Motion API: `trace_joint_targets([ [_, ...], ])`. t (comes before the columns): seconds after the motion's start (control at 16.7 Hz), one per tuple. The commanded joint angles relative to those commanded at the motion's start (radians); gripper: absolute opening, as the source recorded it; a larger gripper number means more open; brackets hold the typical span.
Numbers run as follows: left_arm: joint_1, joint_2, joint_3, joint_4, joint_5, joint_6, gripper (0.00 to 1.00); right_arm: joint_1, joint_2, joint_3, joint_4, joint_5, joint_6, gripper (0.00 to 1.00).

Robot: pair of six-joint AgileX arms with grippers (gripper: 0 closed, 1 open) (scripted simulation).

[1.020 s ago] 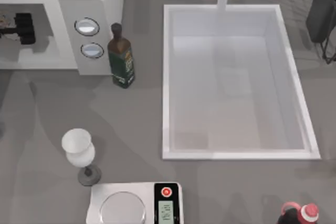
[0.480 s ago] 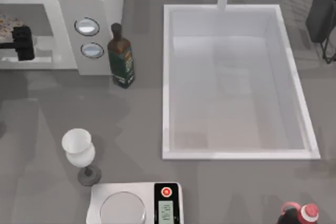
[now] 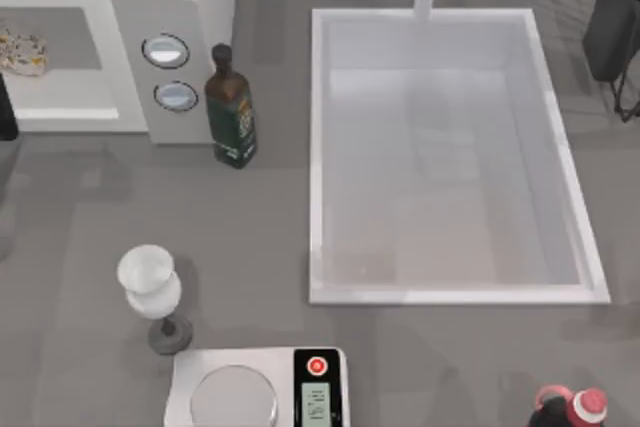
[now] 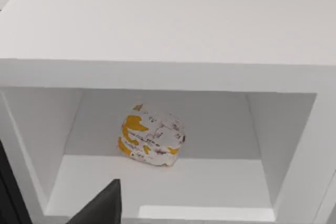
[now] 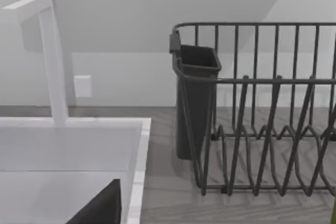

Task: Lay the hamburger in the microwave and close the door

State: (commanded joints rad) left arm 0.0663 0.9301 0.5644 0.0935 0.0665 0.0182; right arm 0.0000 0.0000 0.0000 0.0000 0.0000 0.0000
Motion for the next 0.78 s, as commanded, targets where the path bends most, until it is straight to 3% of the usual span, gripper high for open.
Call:
trace_joint_targets([
  [0.42,-0.048,-0.713,-0.421,-0.085,-0.047,-0.018,1.0,0.0,0.0,0.0,0.0,0.0,0.0,1.0],
  [0.78,-0.066,-0.93,-0.564,-0.094,-0.067,-0.018,1.0,0.0,0.0,0.0,0.0,0.0,0.0,1.0],
])
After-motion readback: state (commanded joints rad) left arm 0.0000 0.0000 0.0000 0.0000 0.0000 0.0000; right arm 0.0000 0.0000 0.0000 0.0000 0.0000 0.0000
